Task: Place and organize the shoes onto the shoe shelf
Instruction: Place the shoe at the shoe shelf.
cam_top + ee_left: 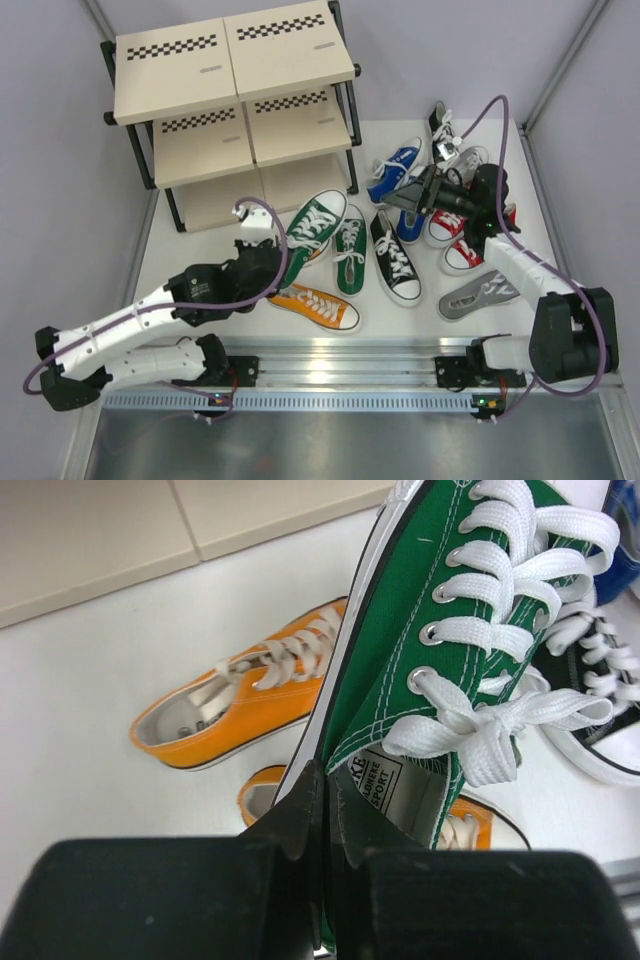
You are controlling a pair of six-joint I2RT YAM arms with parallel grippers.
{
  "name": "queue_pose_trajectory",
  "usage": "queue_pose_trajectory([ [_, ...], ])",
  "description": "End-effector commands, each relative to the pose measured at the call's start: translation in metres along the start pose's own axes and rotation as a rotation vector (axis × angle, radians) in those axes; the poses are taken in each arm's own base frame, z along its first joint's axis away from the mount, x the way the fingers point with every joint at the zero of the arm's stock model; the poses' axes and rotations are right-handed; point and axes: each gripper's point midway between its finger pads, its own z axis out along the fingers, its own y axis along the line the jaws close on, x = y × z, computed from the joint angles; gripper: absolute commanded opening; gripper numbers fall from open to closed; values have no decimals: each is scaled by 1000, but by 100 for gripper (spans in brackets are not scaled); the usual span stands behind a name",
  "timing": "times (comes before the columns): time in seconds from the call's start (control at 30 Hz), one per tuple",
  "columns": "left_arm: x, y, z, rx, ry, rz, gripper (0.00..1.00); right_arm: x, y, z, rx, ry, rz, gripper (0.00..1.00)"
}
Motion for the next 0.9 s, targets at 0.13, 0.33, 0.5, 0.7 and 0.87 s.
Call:
queue_pose_trajectory([
  [0.13,-43,41,-18,-135,-157,-191,0,-20,31,-16,-63,-17,-236,81],
  [0.33,-40,67,9,-190,-71,-217,0,-23,31,-23,-63,-17,-264,81],
  [0.5,-45,95,28,-248,-59,-267,0,-23,32,-27,-60,-22,-276,81],
  [0.7,-40,141,47,-362,-58,-326,0,-22,34,-30,-63,-26,-294,81],
  [0.87,-31,171,62,-424,-89,-419,0,-20,34,-33,-66,-21,-313,81],
])
